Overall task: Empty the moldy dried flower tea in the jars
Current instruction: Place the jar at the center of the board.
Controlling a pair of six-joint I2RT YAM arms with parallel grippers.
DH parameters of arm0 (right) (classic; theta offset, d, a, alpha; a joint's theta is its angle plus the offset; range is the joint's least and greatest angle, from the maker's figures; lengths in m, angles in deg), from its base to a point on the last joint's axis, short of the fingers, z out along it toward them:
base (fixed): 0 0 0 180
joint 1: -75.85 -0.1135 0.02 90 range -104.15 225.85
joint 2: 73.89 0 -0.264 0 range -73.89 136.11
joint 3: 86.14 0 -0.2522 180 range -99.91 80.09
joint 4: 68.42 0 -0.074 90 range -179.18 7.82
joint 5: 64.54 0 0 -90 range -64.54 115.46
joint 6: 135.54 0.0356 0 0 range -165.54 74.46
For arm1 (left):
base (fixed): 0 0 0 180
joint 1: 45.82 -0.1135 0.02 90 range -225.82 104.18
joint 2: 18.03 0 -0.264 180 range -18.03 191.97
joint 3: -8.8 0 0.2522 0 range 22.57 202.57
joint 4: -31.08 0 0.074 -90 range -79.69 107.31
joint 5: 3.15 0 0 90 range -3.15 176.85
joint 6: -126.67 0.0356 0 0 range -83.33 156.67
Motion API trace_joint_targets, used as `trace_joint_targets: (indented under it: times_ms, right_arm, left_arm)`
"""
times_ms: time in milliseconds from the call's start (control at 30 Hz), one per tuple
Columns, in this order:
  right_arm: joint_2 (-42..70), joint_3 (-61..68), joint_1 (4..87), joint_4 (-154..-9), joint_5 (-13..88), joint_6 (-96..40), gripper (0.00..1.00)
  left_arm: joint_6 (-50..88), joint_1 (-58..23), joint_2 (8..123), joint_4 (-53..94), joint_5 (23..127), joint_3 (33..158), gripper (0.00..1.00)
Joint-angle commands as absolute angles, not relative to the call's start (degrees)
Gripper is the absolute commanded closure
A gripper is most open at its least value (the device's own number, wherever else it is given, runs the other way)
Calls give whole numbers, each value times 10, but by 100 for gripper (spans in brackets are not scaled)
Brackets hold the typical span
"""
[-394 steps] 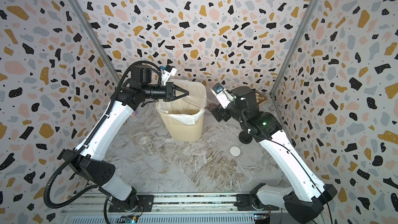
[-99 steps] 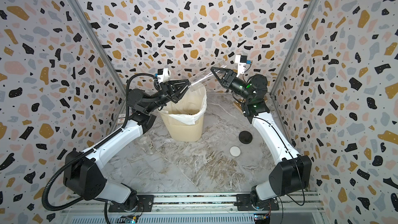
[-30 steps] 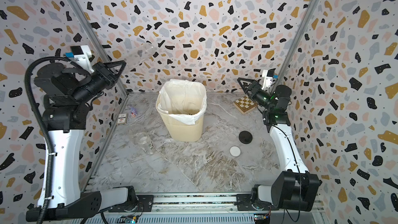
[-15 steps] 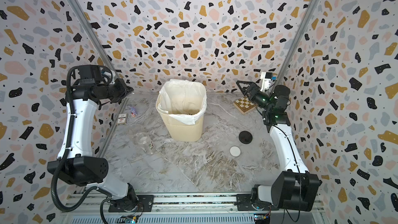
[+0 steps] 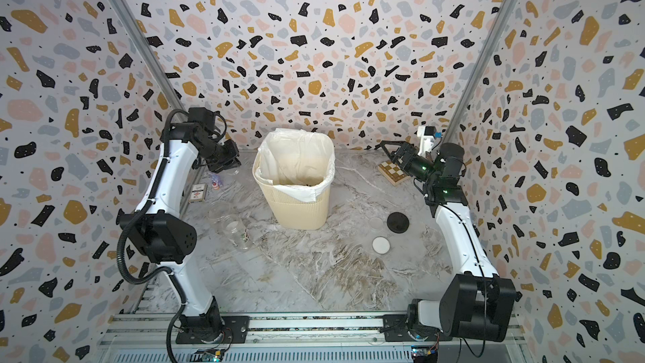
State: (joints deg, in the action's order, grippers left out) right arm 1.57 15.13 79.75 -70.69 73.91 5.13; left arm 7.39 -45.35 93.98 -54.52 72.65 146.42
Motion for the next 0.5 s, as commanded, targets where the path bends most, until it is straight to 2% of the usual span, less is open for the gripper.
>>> trace_joint_targets:
  times_ms: [0,467]
  right_arm:
    - [11,152,798,-715,751,28,0]
    - [0,176,798,-715,746,20,0]
  left_arm:
    - [74,-444,941,-608,745,1479,100]
    - [99,-391,960,-634,745,1450,100]
